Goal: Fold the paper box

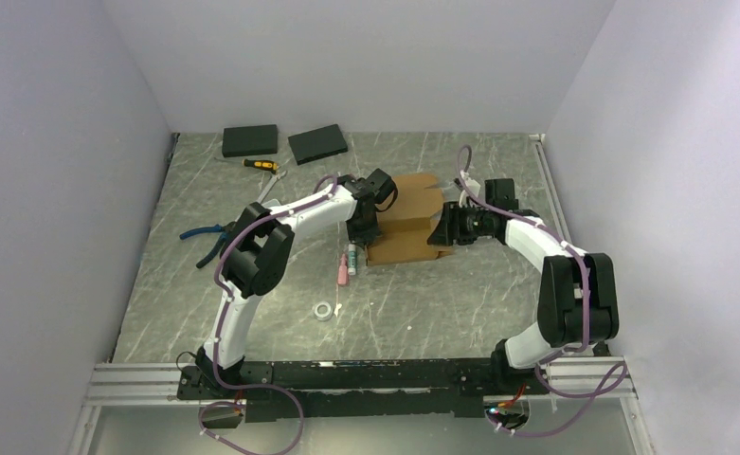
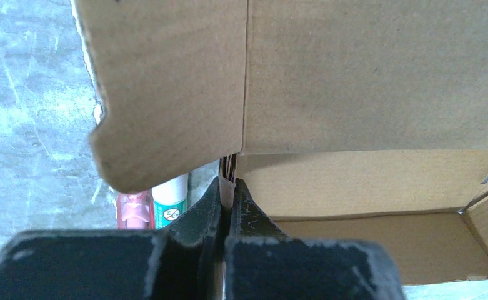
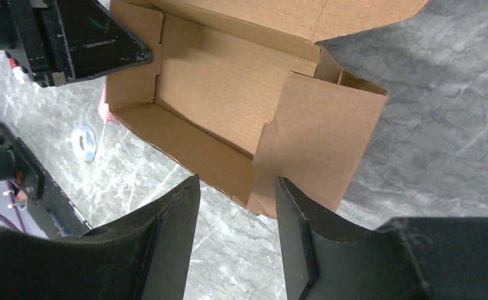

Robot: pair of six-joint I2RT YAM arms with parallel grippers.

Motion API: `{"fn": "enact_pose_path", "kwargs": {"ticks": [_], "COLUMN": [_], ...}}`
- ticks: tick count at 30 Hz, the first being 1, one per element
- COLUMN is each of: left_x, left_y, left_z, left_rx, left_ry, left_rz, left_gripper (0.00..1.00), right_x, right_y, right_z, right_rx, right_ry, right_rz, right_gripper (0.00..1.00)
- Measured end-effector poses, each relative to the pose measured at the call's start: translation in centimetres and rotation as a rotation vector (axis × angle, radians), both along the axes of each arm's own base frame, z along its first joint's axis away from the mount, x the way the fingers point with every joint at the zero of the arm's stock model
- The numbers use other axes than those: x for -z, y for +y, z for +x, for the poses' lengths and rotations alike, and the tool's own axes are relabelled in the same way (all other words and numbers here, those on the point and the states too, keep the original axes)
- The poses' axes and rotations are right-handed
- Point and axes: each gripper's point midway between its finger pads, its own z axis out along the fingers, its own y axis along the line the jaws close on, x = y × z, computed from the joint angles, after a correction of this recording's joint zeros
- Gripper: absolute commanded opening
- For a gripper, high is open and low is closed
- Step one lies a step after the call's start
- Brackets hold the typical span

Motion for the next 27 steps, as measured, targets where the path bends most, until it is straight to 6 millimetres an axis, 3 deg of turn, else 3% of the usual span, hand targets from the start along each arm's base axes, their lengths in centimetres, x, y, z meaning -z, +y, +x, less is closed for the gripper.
{"fn": "enact_pose_path", "kwargs": {"ticks": [11, 17, 20, 27], "left_x": [0.0, 0.0, 0.0, -0.1], "left_y": [-0.1, -0.1, -0.1, -0.2], "left_z": [0.1, 0.1, 0.2, 0.2], "left_rx": [0.000, 0.000, 0.000, 0.000], "left_ry": [-0.006, -0.006, -0.006, -0.007], "left_rz": [-0.005, -0.006, -0.006, -0.007], "left_gripper": [0.00, 0.00, 0.00, 0.00], "right_x": [-0.4, -0.1, 0.1, -1.8], "right_y": [-1.0, -1.5, -1.5, -2.4], "right_z": [0.3, 0.5, 0.4, 0.4], "right_rx": [0.036, 0.058, 0.060, 0.021], "right_ry": [0.012, 0.032, 0.042, -0.024], "right_rz": [0.041, 0.044, 0.052, 0.120], "right_gripper": [0.27, 0.23, 0.25, 0.45]}}
